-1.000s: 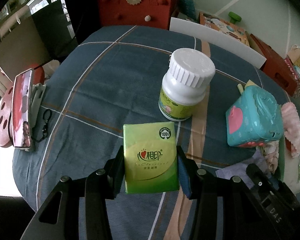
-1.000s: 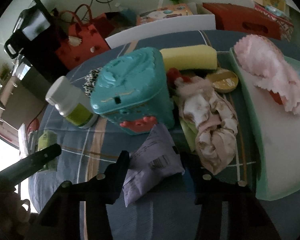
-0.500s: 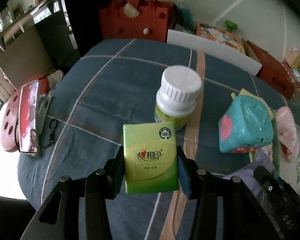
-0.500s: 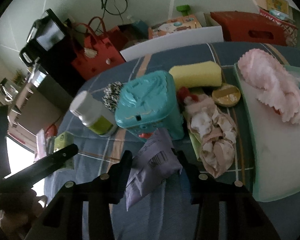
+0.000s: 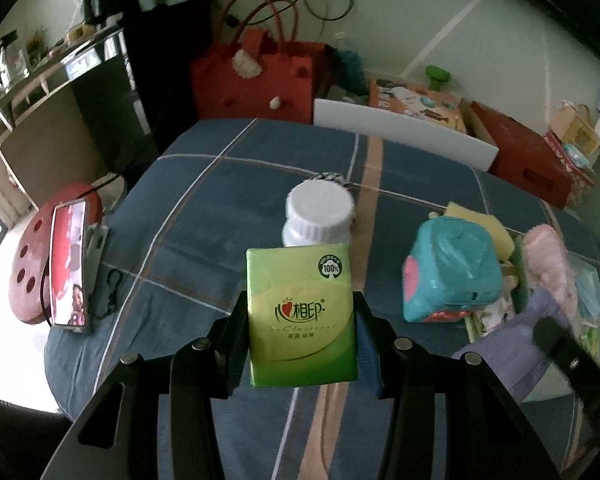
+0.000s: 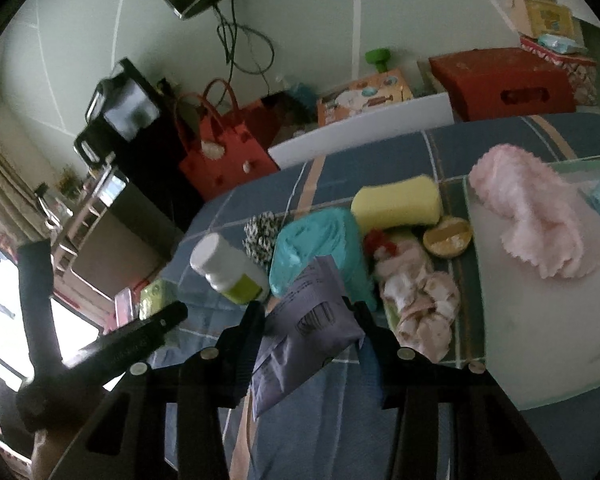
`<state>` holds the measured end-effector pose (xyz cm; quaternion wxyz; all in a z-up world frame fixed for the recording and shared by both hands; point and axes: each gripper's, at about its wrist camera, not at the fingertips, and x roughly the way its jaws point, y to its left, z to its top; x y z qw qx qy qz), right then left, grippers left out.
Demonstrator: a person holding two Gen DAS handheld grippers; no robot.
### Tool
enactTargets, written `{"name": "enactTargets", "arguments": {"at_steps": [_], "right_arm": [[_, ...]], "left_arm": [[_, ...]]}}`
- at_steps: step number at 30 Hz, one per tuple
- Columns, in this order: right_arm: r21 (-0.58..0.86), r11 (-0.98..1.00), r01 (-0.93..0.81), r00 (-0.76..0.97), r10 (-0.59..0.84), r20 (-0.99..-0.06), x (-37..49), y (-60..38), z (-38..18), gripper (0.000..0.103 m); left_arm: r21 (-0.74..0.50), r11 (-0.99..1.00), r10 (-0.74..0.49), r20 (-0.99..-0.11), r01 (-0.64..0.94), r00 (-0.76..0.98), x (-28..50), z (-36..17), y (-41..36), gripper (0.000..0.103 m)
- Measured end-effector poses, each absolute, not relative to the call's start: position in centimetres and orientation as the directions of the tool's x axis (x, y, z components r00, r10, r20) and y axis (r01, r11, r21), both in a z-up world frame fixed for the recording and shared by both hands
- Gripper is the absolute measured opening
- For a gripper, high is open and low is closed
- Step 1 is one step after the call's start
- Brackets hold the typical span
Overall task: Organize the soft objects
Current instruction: 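Carry the tissue packet and lavender pouch over the white tray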
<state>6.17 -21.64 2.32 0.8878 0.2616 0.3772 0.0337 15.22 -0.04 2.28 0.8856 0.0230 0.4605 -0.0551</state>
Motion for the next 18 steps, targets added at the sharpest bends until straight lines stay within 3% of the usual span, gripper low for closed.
{"name": "enactTargets", "arguments": {"at_steps": [18], "right_arm": [[0.463,0.789,0.404,0.741,0.015,-0.671,2.2,-33.6,3.1,0.048]], "left_arm": [[-0.052,0.936,-0.247,-0.804,0.349,0.541,12.4,3.3,-9.2,0.049]]}}
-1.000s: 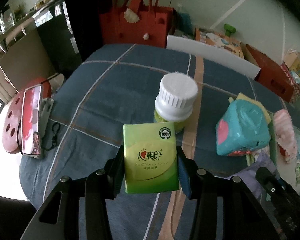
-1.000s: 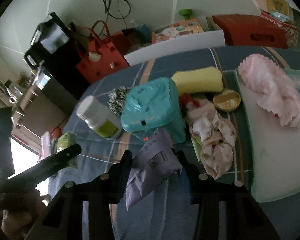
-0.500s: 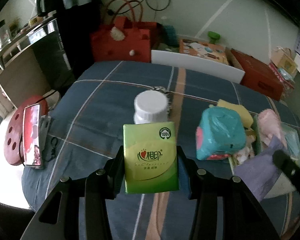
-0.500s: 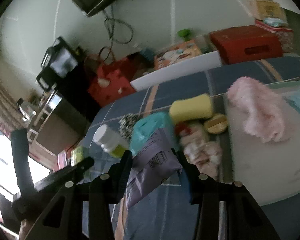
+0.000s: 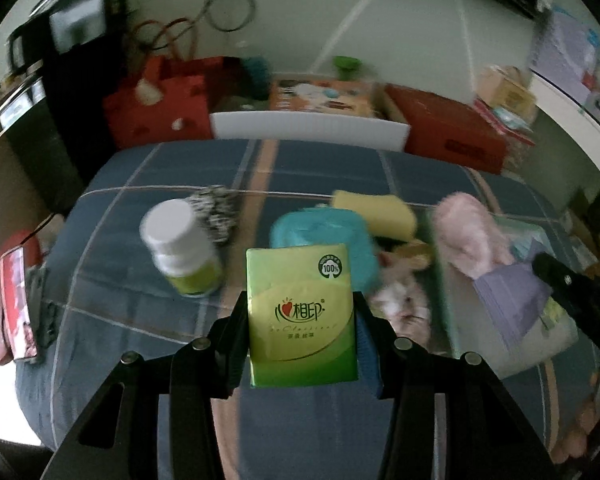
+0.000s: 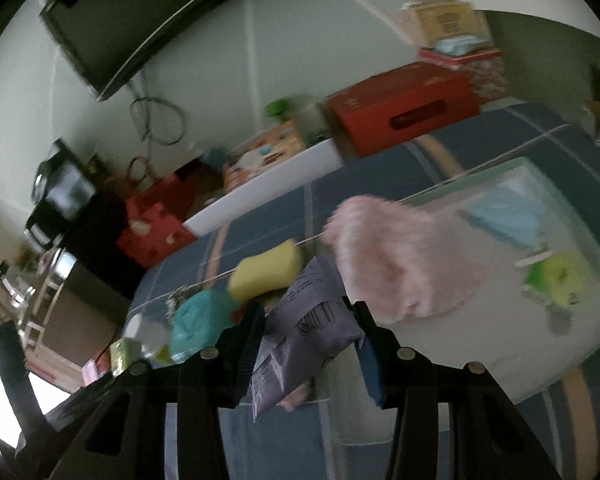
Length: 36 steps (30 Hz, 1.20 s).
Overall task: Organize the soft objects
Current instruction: 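Carry the tissue packet and lavender pouch over the white tray, then open both tools to drop the packet and pouch into the tray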
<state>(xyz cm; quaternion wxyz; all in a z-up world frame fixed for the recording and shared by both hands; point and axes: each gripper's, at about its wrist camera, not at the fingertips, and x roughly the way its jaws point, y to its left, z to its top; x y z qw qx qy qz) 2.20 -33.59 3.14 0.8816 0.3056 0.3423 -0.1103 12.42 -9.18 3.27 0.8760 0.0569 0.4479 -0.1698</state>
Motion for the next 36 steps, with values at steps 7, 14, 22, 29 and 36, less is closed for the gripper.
{"name": "enactTargets", "arguments": {"at_steps": [7,14,22,29,36], "right_arm": [[0.456,0.737,0.498,0.72,-0.058,-0.692,0.3,-38.0,2.3,0.048],[0.431,0.677,0.596,0.683,-0.145,-0.716,-2.2,-42.1,1.7,0.048],[0.443,0.611,0.656,0.649,-0.158,-0.744,-4.1,-45.7,0.0,0.048],[0.445,0.611,0.654,0.638,-0.131,-0.759,-3.9,-46.2,-0.9,0.048],[0.428,0.626,0.652,0.626,-0.126,-0.77,-3.6,-45.9,-1.1,0.056]], "left_arm": [[-0.075,0.874,-0.335,-0.808,0.481,0.484,10.5,2.8,-14.9,0.049],[-0.078,0.816,-0.382,-0.817,0.573,0.433,9.1,1.9,-19.3,0.049],[-0.085,0.749,-0.414,-0.834,0.657,0.364,7.7,0.3,-24.6,0.049],[-0.09,0.721,-0.426,-0.84,0.687,0.337,7.4,-1.0,-27.4,0.049],[-0.124,0.717,-0.444,-0.84,0.686,0.312,7.3,-1.6,-27.6,0.06]]}}
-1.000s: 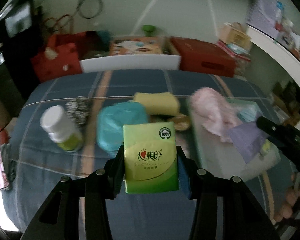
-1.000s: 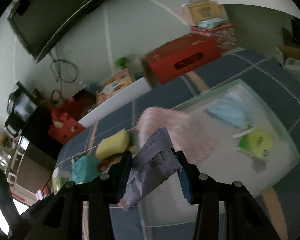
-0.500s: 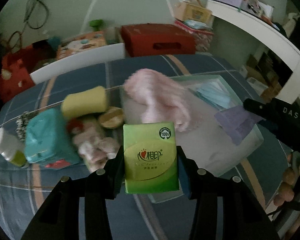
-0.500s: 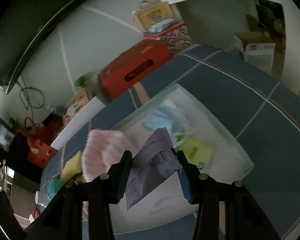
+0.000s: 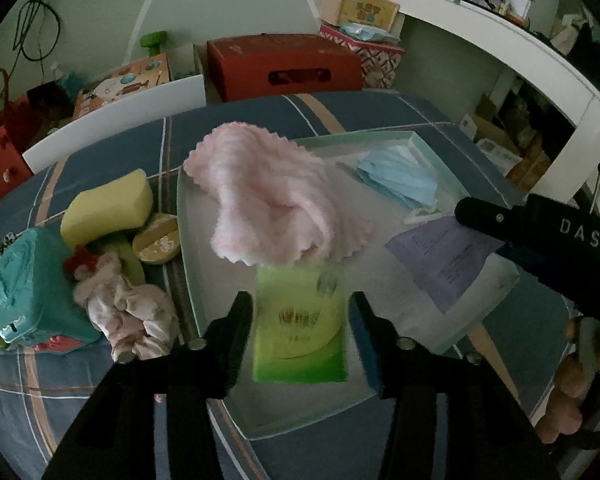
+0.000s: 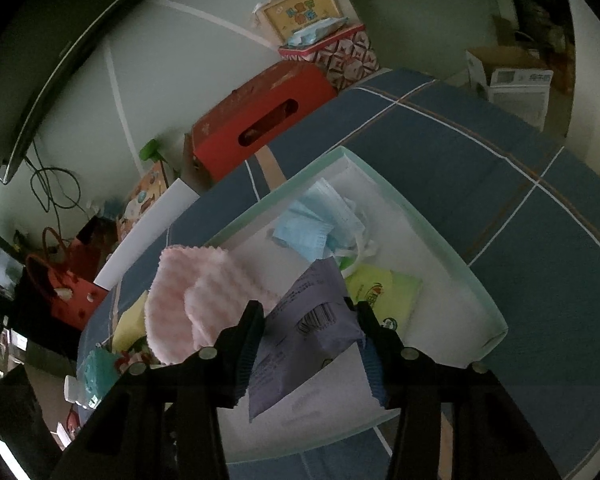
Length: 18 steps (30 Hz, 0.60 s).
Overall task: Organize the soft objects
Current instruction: 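Open both tools to drop the packet and pouch into the tray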
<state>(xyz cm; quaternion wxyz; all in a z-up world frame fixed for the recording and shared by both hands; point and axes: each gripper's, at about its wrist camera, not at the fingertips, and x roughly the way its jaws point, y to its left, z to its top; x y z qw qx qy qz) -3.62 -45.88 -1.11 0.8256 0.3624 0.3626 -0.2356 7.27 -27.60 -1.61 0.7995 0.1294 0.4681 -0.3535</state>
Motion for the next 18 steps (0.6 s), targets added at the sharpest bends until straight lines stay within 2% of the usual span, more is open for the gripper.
{"name": "enactTargets", "arguments": {"at_steps": [1,2,5,7,13,18], "right_arm": [[0.423,0.627,0.655,0.624,-0.132,-0.77,-3.6,-45.9,-1.1,0.056],[0.418,0.625,0.659,0.62,-0.136,-0.773,-3.7,-45.9,-1.1,0.058],[0.396,0.628,0.67,0.601,-0.145,-0.786,-3.6,-45.9,-1.2,0.069],[0.374,0.639,0.672,0.59,-0.156,-0.793,-3.4,-45.7,-1.1,0.07],[0.314,0.693,0.649,0.575,-0.176,-0.799,-2.5,-44.5,-0.7,0.078],[0.272,0.728,0.629,0.566,-0.188,-0.803,-1.7,-43.5,-0.7,0.084]], "left_arm": [[-0.126,0.718,-0.447,-0.838,0.685,0.314,7.3,-1.5,-27.5,0.068],[-0.128,0.721,-0.451,-0.833,0.681,0.32,7.4,-1.4,-27.3,0.071],[-0.144,0.731,-0.458,-0.828,0.667,0.323,7.8,-1.0,-26.6,0.074],[-0.149,0.745,-0.455,-0.827,0.65,0.332,8.2,-0.9,-26.2,0.088],[-0.164,0.805,-0.434,-0.819,0.57,0.377,9.7,-0.3,-23.9,0.095],[-0.172,0.846,-0.412,-0.812,0.505,0.413,10.7,0.0,-21.8,0.095]]}}
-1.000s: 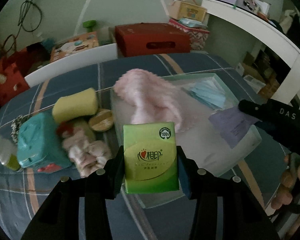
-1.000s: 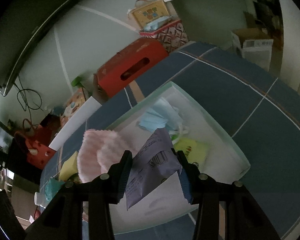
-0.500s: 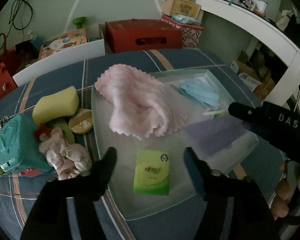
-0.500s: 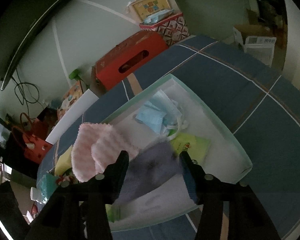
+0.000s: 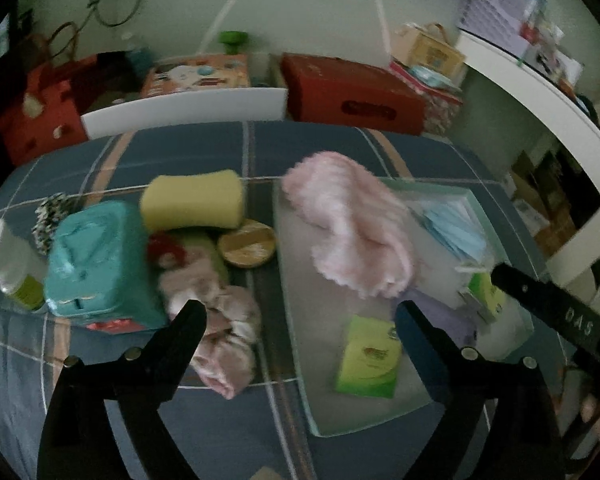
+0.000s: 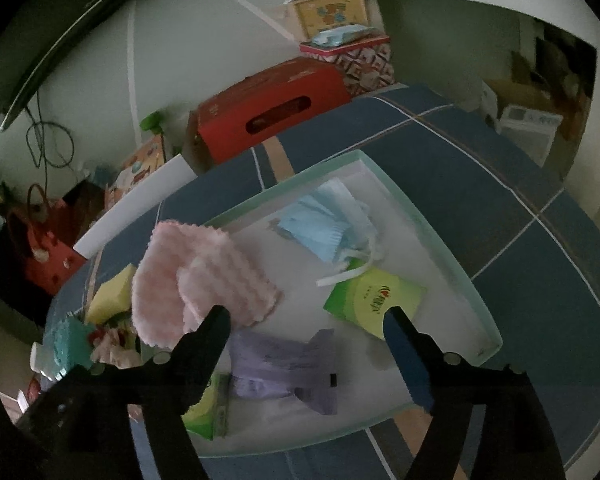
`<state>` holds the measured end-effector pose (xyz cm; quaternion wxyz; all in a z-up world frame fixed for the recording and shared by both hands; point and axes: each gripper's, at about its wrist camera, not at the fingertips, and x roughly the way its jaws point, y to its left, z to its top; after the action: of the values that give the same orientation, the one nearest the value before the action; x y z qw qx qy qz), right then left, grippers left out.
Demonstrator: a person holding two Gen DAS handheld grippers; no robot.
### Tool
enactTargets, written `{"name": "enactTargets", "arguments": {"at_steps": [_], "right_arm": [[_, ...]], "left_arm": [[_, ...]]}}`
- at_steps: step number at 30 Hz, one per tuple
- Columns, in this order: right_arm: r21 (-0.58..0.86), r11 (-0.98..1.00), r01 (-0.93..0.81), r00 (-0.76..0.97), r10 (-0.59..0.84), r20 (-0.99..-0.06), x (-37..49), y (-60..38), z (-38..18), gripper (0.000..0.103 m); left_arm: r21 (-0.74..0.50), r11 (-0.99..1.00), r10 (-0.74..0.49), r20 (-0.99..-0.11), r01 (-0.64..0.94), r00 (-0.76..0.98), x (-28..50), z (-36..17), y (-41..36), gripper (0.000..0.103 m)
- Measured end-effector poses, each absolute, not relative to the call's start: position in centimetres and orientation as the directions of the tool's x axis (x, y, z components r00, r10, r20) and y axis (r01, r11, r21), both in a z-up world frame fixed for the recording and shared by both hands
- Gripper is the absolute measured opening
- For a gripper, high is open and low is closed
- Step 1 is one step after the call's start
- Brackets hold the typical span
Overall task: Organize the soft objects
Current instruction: 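Move both open tools back over the pile of items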
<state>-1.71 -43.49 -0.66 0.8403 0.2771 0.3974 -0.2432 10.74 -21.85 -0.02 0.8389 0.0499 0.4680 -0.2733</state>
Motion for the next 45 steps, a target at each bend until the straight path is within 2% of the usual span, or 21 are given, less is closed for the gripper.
{"name": "enactTargets", "arguments": {"at_steps": [8,11,26,37,45], "right_arm": [[0.236,0.768,0.596,0.559,-0.186,-0.808,-0.5,-41.7,-0.8,0.086],[0.207,0.777,0.595,0.555,-0.211,-0.804,-0.3,-41.2,-0.6,0.103],[0.151,0.81,0.566,0.548,-0.234,-0.803,0.9,-38.8,-0.3,0.103],[0.147,0.844,0.516,0.568,-0.208,-0.796,2.8,-35.1,0.2,0.103],[0.15,0.874,0.463,0.585,-0.173,-0.792,5.0,-31.7,0.7,0.103]], "left_arm": [[-0.19,0.88,-0.39,-0.812,0.436,0.434,11.8,0.1,-19.5,0.095],[-0.194,0.884,-0.39,-0.808,0.426,0.441,11.9,0.5,-18.8,0.095],[-0.215,0.925,-0.355,-0.787,0.314,0.505,13.7,1.9,-13.3,0.096],[-0.159,0.975,-0.222,-0.783,0.158,0.581,16.0,2.3,-6.2,0.096],[-0.152,0.984,-0.18,-0.793,0.096,0.581,17.3,1.2,-2.4,0.096]]}}
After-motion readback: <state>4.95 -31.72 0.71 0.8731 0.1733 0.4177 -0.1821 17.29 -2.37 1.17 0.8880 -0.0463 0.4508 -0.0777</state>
